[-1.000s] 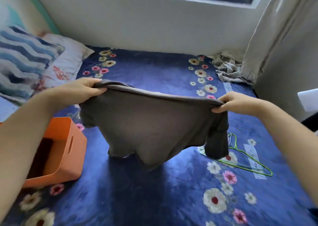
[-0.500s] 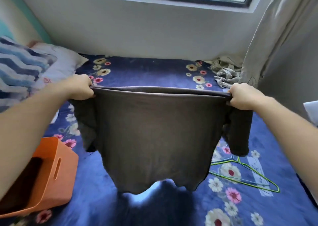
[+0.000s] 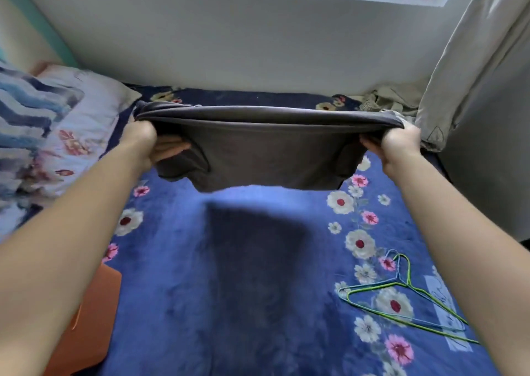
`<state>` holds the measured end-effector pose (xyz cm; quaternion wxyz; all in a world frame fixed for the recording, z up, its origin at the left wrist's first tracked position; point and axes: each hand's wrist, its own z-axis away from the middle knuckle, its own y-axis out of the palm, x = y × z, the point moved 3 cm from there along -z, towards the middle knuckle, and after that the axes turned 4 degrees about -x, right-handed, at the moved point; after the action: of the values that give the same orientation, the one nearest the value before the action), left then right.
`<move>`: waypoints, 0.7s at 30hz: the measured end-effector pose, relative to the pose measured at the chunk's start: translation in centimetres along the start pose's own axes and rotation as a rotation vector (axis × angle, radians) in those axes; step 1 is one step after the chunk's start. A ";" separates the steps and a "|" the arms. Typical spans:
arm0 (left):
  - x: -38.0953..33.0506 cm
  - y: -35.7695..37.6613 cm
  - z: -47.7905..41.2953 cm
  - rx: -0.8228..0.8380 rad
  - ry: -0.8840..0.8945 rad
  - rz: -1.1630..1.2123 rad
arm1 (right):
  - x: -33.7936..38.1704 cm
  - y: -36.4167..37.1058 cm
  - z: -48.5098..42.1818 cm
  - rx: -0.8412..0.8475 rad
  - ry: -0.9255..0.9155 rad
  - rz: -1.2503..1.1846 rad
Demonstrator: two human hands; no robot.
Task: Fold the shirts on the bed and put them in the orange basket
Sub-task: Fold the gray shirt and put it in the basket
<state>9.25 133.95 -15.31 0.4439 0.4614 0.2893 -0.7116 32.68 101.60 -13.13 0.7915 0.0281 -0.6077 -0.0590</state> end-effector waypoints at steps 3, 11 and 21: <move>1.1 -0.3 0.5 -0.063 0.147 0.245 | -0.6 -1.3 0.3 -0.089 -0.261 0.183; 13.8 -7.1 3.3 -0.224 0.457 -0.117 | -8.7 -7.9 4.2 0.009 -0.620 0.948; 34.7 -16.5 8.3 -0.171 0.088 -0.866 | -29.2 -16.9 10.2 0.304 -0.246 1.524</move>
<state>-15.22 121.69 -43.61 0.1289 0.2889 0.5323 -0.7852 14.45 88.80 -40.45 0.5282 -0.2952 -0.5440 0.5813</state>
